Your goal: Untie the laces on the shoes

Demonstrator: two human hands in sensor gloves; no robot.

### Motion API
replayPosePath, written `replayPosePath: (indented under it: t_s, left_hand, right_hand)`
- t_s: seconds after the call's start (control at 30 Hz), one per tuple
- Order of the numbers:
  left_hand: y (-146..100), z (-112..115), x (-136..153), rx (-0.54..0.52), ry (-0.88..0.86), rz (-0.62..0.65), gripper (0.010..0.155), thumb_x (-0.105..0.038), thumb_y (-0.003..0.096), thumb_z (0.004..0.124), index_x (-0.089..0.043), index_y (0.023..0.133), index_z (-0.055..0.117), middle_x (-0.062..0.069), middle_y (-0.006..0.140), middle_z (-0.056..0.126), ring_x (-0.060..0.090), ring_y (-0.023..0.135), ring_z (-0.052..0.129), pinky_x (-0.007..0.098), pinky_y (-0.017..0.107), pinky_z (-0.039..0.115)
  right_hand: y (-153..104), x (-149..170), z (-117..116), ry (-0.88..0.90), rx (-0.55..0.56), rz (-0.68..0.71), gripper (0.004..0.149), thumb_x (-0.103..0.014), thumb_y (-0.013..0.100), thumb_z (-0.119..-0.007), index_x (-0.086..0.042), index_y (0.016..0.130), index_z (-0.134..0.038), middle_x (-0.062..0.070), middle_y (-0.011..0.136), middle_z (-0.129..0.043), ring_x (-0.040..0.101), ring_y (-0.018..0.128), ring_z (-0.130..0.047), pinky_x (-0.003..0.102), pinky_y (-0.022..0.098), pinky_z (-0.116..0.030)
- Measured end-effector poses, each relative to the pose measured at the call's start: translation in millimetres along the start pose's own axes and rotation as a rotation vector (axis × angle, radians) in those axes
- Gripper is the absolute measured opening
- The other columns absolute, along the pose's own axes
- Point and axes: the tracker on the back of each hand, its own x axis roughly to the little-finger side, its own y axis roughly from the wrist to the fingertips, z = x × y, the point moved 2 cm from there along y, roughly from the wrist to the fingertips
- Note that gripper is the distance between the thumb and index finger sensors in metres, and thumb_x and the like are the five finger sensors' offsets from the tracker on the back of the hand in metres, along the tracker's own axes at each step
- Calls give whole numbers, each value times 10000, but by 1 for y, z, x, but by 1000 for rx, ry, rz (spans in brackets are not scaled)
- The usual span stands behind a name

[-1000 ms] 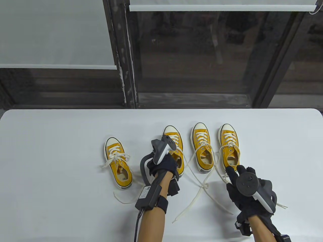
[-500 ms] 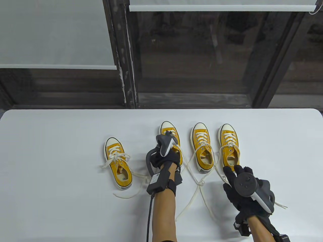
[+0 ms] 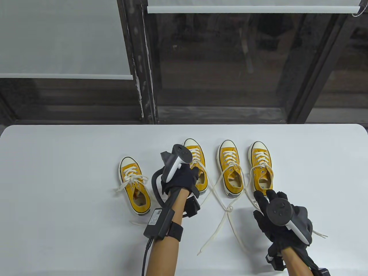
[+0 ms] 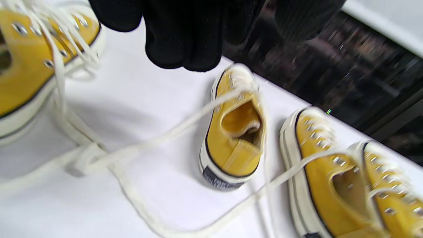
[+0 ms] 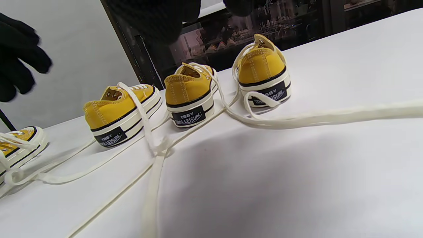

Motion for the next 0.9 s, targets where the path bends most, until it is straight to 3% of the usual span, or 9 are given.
replayPosePath:
  t_s: [0.13,0.27,0.43,0.63,0.77,0.9]
  left_hand:
    - [-32,-32,24,-119,-36,9,602,-498,613,687,-228,1138,568,73,1079,762,286,977,783,610,767,556]
    - [-53,-61,65,-198,-87,-62,597,-479,617,705,-231,1141,560,69,1091,747,287,996,762,610,773,544]
    - [-59,-74,124,-200,-179,-196,633,-489,618,724,-226,1156,521,77,1118,701,302,1027,714,613,783,519]
    - [-28,-40,178,-71,-195,-383,673,-499,585,787,-208,1142,548,66,1042,774,264,933,801,582,757,574]
    - [4,-9,193,33,-182,-488,768,-568,539,806,-206,1151,517,35,973,826,223,862,845,551,735,610]
    - [31,20,198,56,-96,-557,826,-609,518,798,-195,1156,476,-6,900,836,178,797,846,529,731,618]
  right_hand:
    - [-1,0,-1,-1,-1,6,635,-437,645,-655,-356,1181,-324,113,1224,-251,454,1110,-159,691,739,-284]
    - [-2,-2,-1,-3,0,16,637,-439,644,-655,-361,1179,-320,113,1224,-250,454,1110,-159,690,740,-286]
    - [-2,-4,-1,2,4,23,640,-440,645,-654,-356,1181,-315,113,1223,-251,456,1108,-160,690,740,-286]
    - [-2,-3,-1,6,1,19,643,-439,645,-654,-350,1182,-313,118,1222,-253,458,1108,-163,689,740,-291]
    - [-2,-3,-2,14,-11,17,643,-440,645,-653,-346,1183,-313,124,1222,-250,460,1107,-168,689,740,-296]
    - [-2,-3,-2,11,-12,16,641,-439,646,-653,-344,1182,-314,127,1220,-253,462,1106,-172,687,741,-300]
